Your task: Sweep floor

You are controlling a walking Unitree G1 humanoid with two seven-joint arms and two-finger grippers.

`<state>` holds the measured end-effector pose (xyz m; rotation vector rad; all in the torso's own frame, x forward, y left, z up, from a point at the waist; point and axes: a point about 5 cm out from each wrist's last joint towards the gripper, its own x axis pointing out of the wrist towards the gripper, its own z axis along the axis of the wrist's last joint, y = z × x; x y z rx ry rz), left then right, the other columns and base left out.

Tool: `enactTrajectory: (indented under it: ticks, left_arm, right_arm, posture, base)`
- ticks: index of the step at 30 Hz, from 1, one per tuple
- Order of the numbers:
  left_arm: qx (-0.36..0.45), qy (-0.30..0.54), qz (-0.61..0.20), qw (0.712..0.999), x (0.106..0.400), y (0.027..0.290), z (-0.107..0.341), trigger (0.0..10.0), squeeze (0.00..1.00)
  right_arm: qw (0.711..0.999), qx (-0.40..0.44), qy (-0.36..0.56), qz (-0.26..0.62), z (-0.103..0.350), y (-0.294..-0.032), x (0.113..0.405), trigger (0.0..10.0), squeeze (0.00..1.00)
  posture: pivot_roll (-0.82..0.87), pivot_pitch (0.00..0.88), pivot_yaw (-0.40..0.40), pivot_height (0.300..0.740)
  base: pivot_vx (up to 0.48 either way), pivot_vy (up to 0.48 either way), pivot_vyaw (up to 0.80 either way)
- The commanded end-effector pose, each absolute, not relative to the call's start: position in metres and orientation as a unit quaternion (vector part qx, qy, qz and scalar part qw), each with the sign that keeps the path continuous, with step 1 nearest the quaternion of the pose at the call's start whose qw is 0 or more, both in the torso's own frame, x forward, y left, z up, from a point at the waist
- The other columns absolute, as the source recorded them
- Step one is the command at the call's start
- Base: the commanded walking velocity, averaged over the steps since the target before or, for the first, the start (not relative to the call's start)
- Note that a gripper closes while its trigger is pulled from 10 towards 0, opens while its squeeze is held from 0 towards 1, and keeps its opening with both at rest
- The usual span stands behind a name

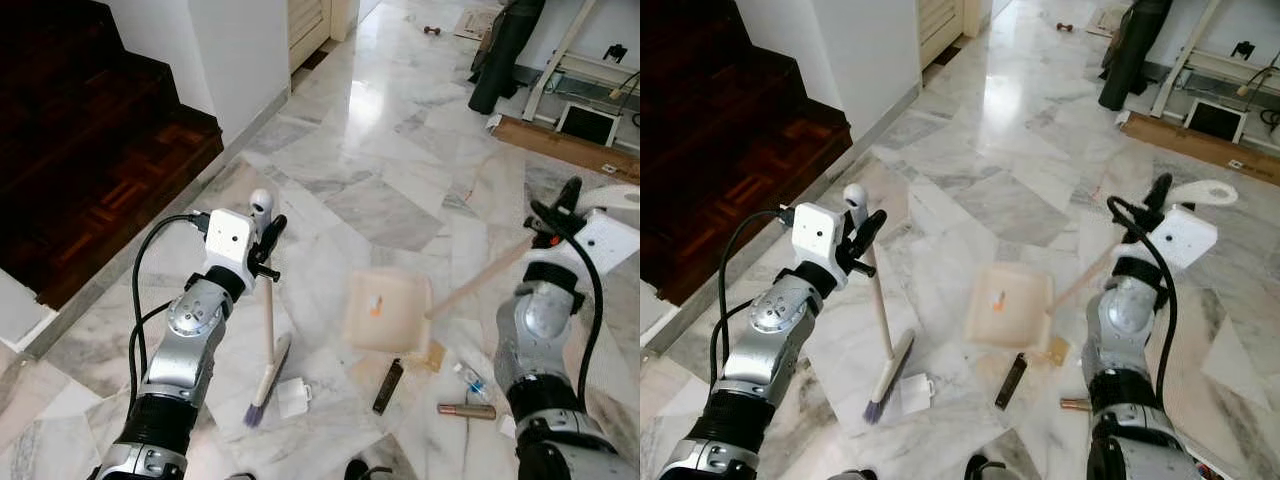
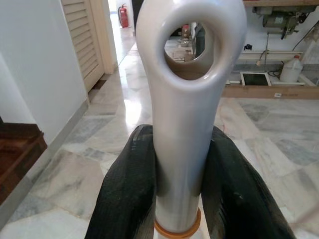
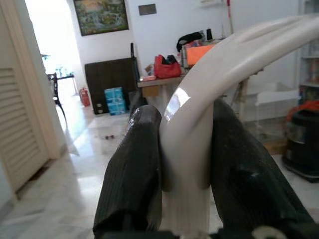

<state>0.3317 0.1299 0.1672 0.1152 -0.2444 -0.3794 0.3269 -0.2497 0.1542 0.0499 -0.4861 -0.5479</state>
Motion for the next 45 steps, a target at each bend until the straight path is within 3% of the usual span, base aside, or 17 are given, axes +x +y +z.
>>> enactTrajectory:
  ticks: [1, 9, 27, 40, 45]
  left_arm:
    - [0.059, -0.15, -0.19, 0.969, 0.334, 0.13, 0.179, 10.0, 0.0]
    - [0.06, -0.153, -0.193, 0.967, 0.338, 0.127, 0.179, 10.0, 0.0]
    - [0.063, -0.146, -0.185, 0.97, 0.34, 0.134, 0.173, 10.0, 0.0]
    - [0.056, -0.147, -0.179, 0.971, 0.339, 0.133, 0.172, 10.0, 0.0]
    - [0.056, -0.147, -0.177, 0.971, 0.339, 0.134, 0.172, 10.0, 0.0]
  right_arm:
    - [0.921, 0.01, -0.28, -0.271, 0.17, -0.254, 0.321, 10.0, 0.0]
    - [0.92, -0.012, -0.272, -0.282, 0.166, -0.263, 0.31, 10.0, 0.0]
    - [0.939, -0.002, -0.228, -0.256, 0.149, -0.246, 0.311, 10.0, 0.0]
    - [0.949, 0.01, -0.217, -0.228, 0.151, -0.237, 0.318, 10.0, 0.0]
    - [0.95, 0.012, -0.216, -0.225, 0.151, -0.237, 0.319, 10.0, 0.0]
  posture:
    - [0.15, 0.116, 0.01, 0.74]
    - [0.14, 0.099, 0.019, 0.74]
    - [0.15, 0.079, 0.006, 0.74]
    - [0.15, 0.095, -0.006, 0.74]
    - [0.15, 0.096, -0.006, 0.74]
  base:
    - [0.0, 0.0, 0.0]
    - [0.0, 0.0, 0.0]
    - [0.0, 0.0, 0.0]
    - [0.0, 0.473, 0.0]
    - [0.0, 0.452, -0.8]
